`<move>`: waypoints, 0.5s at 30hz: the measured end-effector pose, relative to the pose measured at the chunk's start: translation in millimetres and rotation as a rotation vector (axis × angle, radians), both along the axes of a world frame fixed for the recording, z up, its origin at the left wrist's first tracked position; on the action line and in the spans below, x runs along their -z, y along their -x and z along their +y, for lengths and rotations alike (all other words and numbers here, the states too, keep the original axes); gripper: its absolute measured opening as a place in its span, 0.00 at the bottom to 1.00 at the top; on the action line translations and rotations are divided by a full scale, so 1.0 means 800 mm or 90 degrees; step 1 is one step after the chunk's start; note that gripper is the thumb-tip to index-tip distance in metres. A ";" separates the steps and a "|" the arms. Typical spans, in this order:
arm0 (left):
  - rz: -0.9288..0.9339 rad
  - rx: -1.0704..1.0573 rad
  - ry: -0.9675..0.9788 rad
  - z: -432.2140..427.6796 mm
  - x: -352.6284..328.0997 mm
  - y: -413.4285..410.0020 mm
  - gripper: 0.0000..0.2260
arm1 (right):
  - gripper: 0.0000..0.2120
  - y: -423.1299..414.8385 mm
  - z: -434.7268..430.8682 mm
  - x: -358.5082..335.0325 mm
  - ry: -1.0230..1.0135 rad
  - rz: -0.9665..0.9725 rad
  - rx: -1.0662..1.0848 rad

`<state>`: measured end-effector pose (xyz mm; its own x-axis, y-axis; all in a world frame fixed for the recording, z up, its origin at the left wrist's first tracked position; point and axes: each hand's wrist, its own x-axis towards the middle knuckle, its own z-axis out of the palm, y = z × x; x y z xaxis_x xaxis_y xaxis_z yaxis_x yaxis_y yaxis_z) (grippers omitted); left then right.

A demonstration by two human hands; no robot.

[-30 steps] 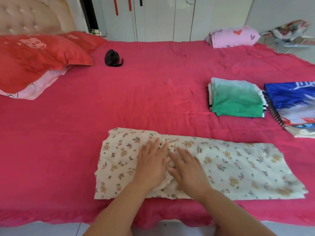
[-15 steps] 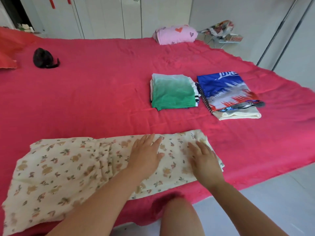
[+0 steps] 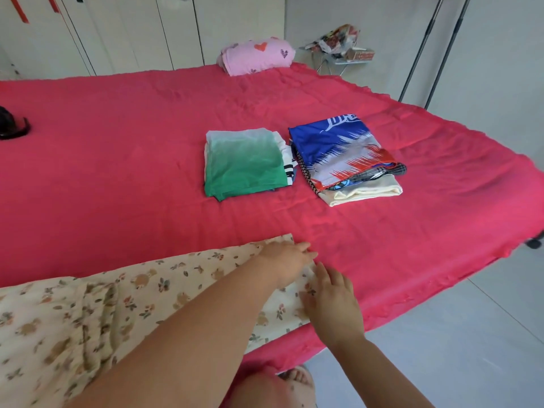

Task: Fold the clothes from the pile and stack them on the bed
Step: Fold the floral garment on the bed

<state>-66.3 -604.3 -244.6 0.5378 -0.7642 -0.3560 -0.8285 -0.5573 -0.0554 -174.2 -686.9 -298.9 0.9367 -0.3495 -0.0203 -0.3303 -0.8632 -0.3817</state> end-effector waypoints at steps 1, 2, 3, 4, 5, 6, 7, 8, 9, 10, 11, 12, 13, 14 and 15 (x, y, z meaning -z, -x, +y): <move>0.000 0.009 -0.020 -0.005 0.004 -0.002 0.29 | 0.32 -0.001 0.000 0.002 0.000 -0.003 0.002; -0.006 0.011 -0.018 -0.009 0.006 -0.004 0.27 | 0.32 -0.002 -0.001 0.004 -0.006 -0.005 0.005; -0.020 0.012 -0.004 -0.011 0.008 -0.006 0.24 | 0.33 -0.003 -0.002 0.005 -0.019 -0.002 0.012; -0.039 0.012 0.016 -0.011 0.008 -0.007 0.21 | 0.32 -0.004 -0.003 0.006 -0.039 0.005 0.022; -0.056 0.012 0.033 -0.010 0.008 -0.009 0.19 | 0.30 -0.005 -0.004 0.006 -0.059 0.014 0.033; -0.062 0.004 0.047 -0.007 0.008 -0.010 0.17 | 0.27 -0.006 -0.004 0.006 -0.076 0.017 0.043; -0.066 -0.006 0.062 -0.002 0.007 -0.013 0.14 | 0.21 -0.006 -0.003 0.004 -0.089 0.013 0.051; -0.069 -0.017 0.084 0.005 0.005 -0.014 0.11 | 0.15 -0.006 -0.001 0.000 -0.097 0.002 0.055; -0.081 -0.024 0.109 0.013 0.002 -0.017 0.10 | 0.11 -0.006 0.003 -0.006 -0.097 -0.011 0.052; -0.095 -0.027 0.136 0.025 -0.002 -0.019 0.09 | 0.08 -0.006 0.008 -0.013 -0.092 -0.026 0.040; -0.112 -0.029 0.166 0.039 -0.007 -0.022 0.09 | 0.07 -0.007 0.017 -0.023 -0.086 -0.039 0.023; -0.123 -0.033 0.197 0.055 -0.013 -0.024 0.09 | 0.07 -0.008 0.027 -0.033 -0.083 -0.055 0.004; -0.127 -0.035 0.232 0.075 -0.019 -0.027 0.10 | 0.07 -0.008 0.041 -0.044 -0.084 -0.069 -0.017; -0.118 -0.041 0.264 0.096 -0.026 -0.028 0.11 | 0.06 -0.009 0.059 -0.055 -0.091 -0.086 -0.046; -0.099 -0.048 0.292 0.119 -0.034 -0.028 0.13 | 0.06 -0.008 0.081 -0.065 -0.096 -0.101 -0.082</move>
